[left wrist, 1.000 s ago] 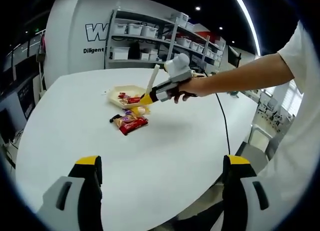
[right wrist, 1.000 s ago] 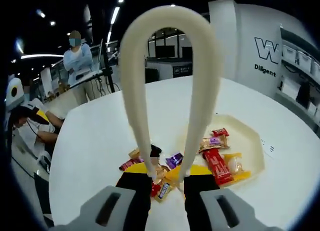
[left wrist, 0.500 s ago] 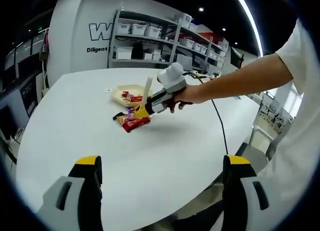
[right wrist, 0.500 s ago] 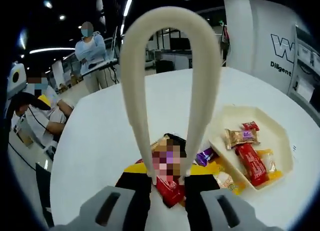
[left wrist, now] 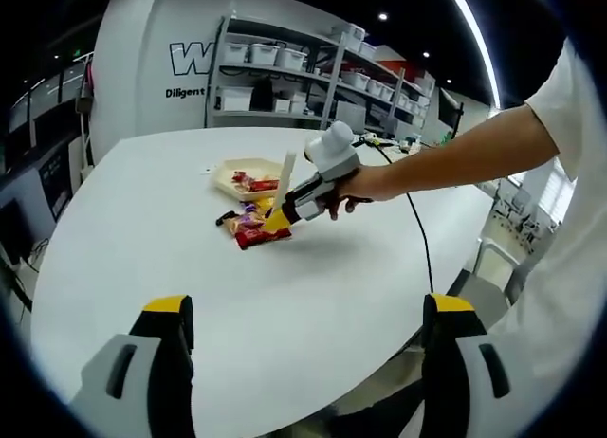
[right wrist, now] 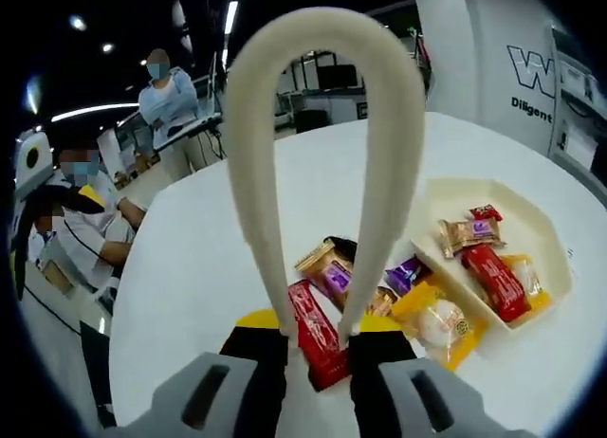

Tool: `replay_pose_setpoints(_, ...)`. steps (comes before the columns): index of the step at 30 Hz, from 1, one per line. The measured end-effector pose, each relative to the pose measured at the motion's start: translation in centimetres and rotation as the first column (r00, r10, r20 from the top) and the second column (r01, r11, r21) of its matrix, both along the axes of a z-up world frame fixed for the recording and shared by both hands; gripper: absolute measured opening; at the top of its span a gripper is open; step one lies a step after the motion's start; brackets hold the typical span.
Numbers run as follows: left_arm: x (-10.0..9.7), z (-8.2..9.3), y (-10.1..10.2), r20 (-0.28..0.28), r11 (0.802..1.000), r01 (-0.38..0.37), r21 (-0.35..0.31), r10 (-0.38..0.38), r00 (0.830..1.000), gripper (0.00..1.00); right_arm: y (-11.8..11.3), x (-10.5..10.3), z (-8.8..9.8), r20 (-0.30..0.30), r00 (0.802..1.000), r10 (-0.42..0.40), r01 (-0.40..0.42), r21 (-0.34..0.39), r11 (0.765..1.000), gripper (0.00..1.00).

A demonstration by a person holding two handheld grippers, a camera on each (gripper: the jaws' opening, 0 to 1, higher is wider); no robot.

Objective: Place the target food into the container with the food tongs after gripping and lifting it, then release it inside without dropping or visibly crushing the food.

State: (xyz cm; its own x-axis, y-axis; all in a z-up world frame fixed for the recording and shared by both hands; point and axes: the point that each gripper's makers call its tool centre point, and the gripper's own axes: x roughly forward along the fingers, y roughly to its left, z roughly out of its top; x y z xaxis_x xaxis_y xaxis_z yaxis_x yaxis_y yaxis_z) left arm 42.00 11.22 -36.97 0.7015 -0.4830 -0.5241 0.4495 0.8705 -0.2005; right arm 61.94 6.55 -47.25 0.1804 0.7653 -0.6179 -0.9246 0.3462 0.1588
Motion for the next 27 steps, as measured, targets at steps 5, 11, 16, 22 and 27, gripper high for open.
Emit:
replay_pose_setpoints(5, 0.1, 0.1, -0.3, 0.005, 1.0, 0.01, -0.004, -0.01, 1.0, 0.99, 0.2, -0.1, -0.1, -0.012, 1.0, 0.021, -0.021, 0.002, 1.0, 0.19)
replay_pose_setpoints(11, -0.1, 0.3, -0.2, 0.008, 1.0, 0.004, -0.006, -0.004, 1.0, 0.99, 1.1, 0.0, 1.2, 0.087, 0.995, 0.052, -0.053, 0.011, 0.999, 0.2)
replay_pose_setpoints(16, -0.5, 0.2, 0.5, 0.004, 1.0, -0.016, 0.001, 0.016, 1.0, 0.99, 1.8, -0.2, 1.0, 0.101, 0.992, 0.075, -0.077, 0.008, 0.997, 0.21)
replay_pose_setpoints(22, -0.7, -0.1, 1.2, -0.006, 0.999, -0.036, 0.003, 0.036, 0.999, 0.99, 2.1, -1.3, 0.3, 0.112, 0.985, 0.135, -0.134, -0.01, 0.991, 0.22)
replay_pose_setpoints(27, -0.6, -0.2, 0.9, -0.011, 1.0, -0.029, 0.007, 0.029, 1.0, 0.99, 1.8, -1.1, -0.1, 0.119, 0.982, 0.147, -0.146, -0.024, 0.989, 0.23)
